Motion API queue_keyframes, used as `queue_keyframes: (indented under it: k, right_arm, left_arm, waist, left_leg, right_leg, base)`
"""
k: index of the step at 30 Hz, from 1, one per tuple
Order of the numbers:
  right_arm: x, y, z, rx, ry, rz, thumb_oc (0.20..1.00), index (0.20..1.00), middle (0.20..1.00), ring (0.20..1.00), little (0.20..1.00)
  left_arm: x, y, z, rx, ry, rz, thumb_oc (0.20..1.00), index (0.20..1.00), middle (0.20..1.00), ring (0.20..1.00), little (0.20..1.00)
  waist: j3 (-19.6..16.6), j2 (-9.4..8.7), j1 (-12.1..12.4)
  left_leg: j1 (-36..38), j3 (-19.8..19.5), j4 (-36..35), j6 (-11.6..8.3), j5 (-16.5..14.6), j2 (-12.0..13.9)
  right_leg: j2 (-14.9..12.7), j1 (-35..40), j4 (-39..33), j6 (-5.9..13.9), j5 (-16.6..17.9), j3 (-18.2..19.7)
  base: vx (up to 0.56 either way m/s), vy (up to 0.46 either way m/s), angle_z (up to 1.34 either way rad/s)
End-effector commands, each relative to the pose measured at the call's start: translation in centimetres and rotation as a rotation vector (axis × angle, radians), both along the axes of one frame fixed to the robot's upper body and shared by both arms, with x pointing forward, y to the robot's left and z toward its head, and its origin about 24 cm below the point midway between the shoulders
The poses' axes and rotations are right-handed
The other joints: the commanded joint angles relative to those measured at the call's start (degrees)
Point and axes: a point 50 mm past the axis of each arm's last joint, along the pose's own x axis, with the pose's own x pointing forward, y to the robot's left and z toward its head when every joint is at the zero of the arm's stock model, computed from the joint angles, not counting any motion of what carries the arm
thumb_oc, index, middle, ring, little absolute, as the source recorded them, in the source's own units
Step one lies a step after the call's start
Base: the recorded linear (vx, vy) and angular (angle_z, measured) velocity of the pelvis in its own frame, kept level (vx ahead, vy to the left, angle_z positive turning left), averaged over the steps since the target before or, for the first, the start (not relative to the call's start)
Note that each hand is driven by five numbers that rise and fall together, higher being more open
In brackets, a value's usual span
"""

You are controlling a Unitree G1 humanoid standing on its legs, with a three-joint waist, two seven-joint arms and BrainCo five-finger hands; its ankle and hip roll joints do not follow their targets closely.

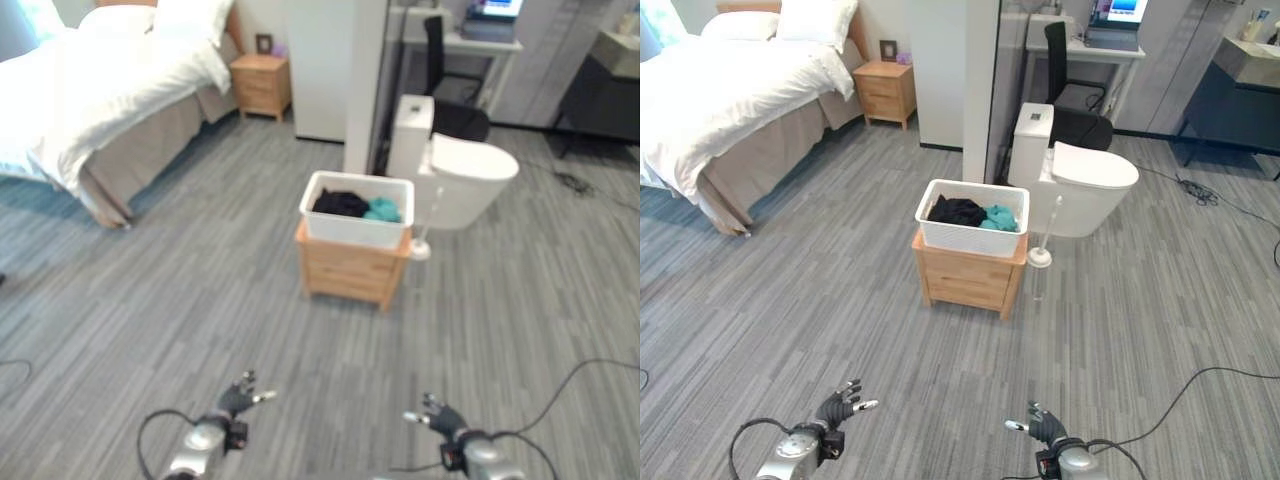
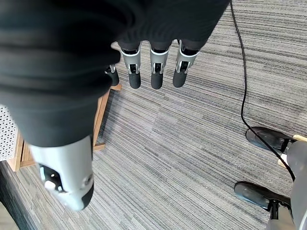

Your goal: Grab the laundry basket,head to the washer,open it,put in the laundry and shut it.

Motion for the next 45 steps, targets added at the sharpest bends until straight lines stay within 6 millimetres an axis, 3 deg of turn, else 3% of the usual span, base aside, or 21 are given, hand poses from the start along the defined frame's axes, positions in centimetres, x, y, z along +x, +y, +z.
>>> queue_keyframes:
  k: [1,31,39,43,44,45]
  right_arm:
    - [0.5,1.0,0.2,0.023,-0.041,0.031,1.000,1.000,1.000,1.000,1.000]
    - [0.6,0.3,0.3,0.023,-0.040,-0.005,1.000,1.000,1.000,1.000,1.000]
    - [0.7,0.2,0.3,0.032,-0.034,-0.020,1.000,1.000,1.000,1.000,1.000]
    - [0.5,0.4,0.2,0.038,-0.027,-0.007,1.000,1.000,1.000,1.000,1.000]
    - [0.3,0.3,0.2,0.039,-0.026,-0.005,1.000,1.000,1.000,1.000,1.000]
    - [0.3,0.3,0.2,0.039,-0.026,-0.005,1.000,1.000,1.000,1.000,1.000]
  left_arm:
    - [2.1,0.8,1.3,0.033,-0.084,-0.018,1.000,1.000,1.000,1.000,1.000]
    - [2.5,0.7,1.5,0.029,-0.092,-0.009,1.000,1.000,1.000,1.000,1.000]
    - [3.5,0.7,2.0,0.025,-0.116,-0.002,1.000,1.000,1.000,1.000,1.000]
    - [3.6,0.6,2.2,0.015,-0.124,-0.005,1.000,1.000,1.000,1.000,1.000]
    - [4.0,0.4,2.6,0.002,-0.144,-0.009,1.000,1.000,1.000,1.000,1.000]
    - [4.1,0.4,2.6,0.002,-0.144,-0.009,1.000,1.000,1.000,1.000,1.000]
  waist:
    - [-1.77,-4.32,-0.09]
    - [-1.46,-4.20,-0.36]
    - [-0.06,-3.71,-0.41]
    - [1.33,-4.12,-0.54]
    - [3.37,-4.56,-0.54]
    - [3.22,-4.50,-0.70]
  left_leg:
    - [-0.63,-3.42,-3.13,-3.16,0.62,2.81]
    - [-0.16,-3.38,-3.13,-3.52,0.68,3.25]
    - [0.04,-3.24,-3.13,-5.17,2.08,5.77]
    - [-2.07,-3.14,3.93,-6.28,0.69,7.34]
    - [-6.98,-3.47,13.38,-6.72,3.57,7.50]
    - [-7.46,-3.68,13.89,-6.73,3.36,7.52]
  right_leg:
    - [-6.68,1.63,0.27,5.72,-3.97,0.69]
    - [-6.15,1.85,0.27,5.32,-4.25,0.68]
    - [-4.09,2.05,0.27,3.69,-5.27,1.51]
    - [-2.54,2.66,1.60,1.89,-6.32,2.54]
    - [-1.91,2.65,3.29,0.68,-6.76,3.12]
    - [-1.84,2.45,3.35,0.67,-6.77,2.97]
  base:
    - [0.00,0.000,0.00]
    - [0.00,-0.008,0.00]
    - [0.01,-0.126,0.00]
    - [0.01,-0.176,0.00]
    - [-0.04,-0.128,-0.06]
    - [-0.06,-0.202,-0.05]
